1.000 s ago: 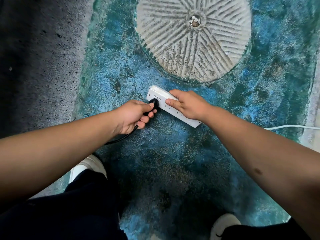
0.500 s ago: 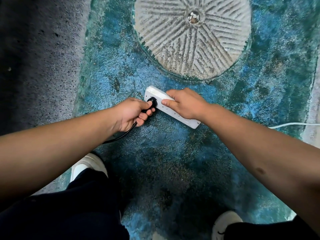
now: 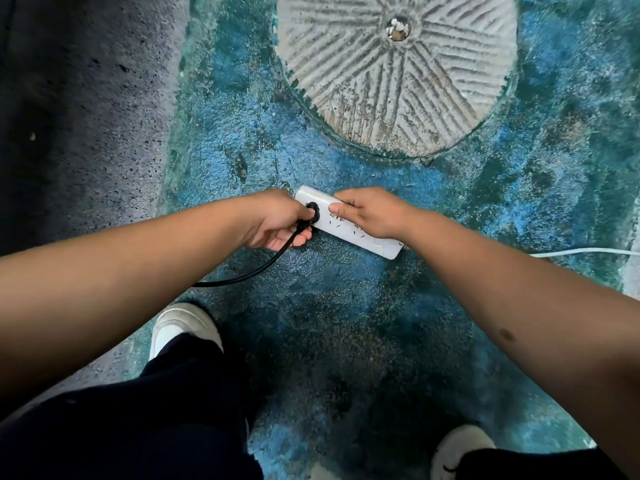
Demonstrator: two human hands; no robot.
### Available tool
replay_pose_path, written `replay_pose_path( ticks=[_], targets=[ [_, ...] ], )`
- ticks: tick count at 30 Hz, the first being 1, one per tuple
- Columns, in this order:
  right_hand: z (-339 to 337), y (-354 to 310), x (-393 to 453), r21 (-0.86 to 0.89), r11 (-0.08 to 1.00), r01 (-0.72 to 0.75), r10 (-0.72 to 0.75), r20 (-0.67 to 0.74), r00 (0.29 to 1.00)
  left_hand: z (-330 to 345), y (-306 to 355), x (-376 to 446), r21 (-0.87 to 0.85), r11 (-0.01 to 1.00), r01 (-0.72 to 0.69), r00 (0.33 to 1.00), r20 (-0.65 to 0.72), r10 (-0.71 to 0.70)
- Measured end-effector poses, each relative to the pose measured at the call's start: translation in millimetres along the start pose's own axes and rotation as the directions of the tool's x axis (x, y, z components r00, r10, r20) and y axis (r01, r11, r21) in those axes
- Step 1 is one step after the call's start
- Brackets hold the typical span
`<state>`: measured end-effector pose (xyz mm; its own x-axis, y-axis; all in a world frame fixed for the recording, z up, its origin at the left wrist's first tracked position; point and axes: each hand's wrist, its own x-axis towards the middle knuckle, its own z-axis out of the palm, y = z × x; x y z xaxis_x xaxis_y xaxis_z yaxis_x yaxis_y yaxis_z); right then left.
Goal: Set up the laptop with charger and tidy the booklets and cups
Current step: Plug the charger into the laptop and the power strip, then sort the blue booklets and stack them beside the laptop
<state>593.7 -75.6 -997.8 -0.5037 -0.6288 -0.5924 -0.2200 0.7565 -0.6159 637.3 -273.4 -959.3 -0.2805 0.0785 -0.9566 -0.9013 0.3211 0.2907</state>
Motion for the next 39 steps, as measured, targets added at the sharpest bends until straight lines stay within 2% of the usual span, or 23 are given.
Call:
replay_pose_path(
  ticks=[4,7,8,10,11,13,17,19,22,26,29,36,39],
  targets=[
    [7,2,8,-0.058,0.998,-0.031,0.029,-0.019,0.999,6,2,-4,0.178,0.984,-0.001,1.000,-0.023,0.005],
    [11,4,9,-0.111,0.991,-0.078,0.070,-0.077,0.995,10,5,-4,0.374,0.926,-0.058,0.991,-0.094,0.100],
    [11,4,9,-0.168,0.981,-0.101,0.083,-0.109,0.991,10,8,-6,0.506,0.859,-0.086,0.977,-0.126,0.172],
    [10,2,10,-0.267,0.955,-0.129,0.089,-0.156,0.984,9,15,-12,0.770,0.630,-0.104,0.930,-0.149,0.335],
    [10,1,10,-0.290,0.948,-0.134,0.088,-0.166,0.982,9,19,-14,0.846,0.525,-0.095,0.911,-0.139,0.389],
    [11,0,10,-0.300,0.943,-0.146,0.096,-0.178,0.979,9,26,-18,0.905,0.415,-0.092,0.893,-0.109,0.436],
    [11,3,2,-0.298,0.938,-0.176,0.122,-0.192,0.974,9,33,-20,0.915,0.373,-0.153,0.870,-0.055,0.489],
    [8,4,-7,-0.343,0.913,-0.221,0.158,-0.202,0.966,6,33,-24,0.954,0.281,-0.109,0.852,-0.056,0.521],
    [-2,0,-25,-0.370,0.869,-0.328,0.259,-0.224,0.940,4,31,-28,0.990,0.136,-0.023,0.868,-0.048,0.495],
    [-20,-20,-61,-0.366,0.834,-0.413,0.364,-0.197,0.910,9,33,-55,0.990,0.143,0.009,0.895,-0.072,0.441],
    [-40,-48,-97,-0.335,0.832,-0.443,0.409,-0.169,0.896,19,35,-96,0.987,0.158,-0.003,0.879,-0.073,0.471],
    [-101,-141,-197,-0.282,0.842,-0.460,0.443,-0.123,0.888,26,50,-238,0.991,0.135,0.021,0.856,-0.088,0.510],
    [-131,-195,-248,-0.263,0.850,-0.456,0.445,-0.103,0.890,24,64,-314,0.984,0.174,0.032,0.843,-0.120,0.524]
  ],
)
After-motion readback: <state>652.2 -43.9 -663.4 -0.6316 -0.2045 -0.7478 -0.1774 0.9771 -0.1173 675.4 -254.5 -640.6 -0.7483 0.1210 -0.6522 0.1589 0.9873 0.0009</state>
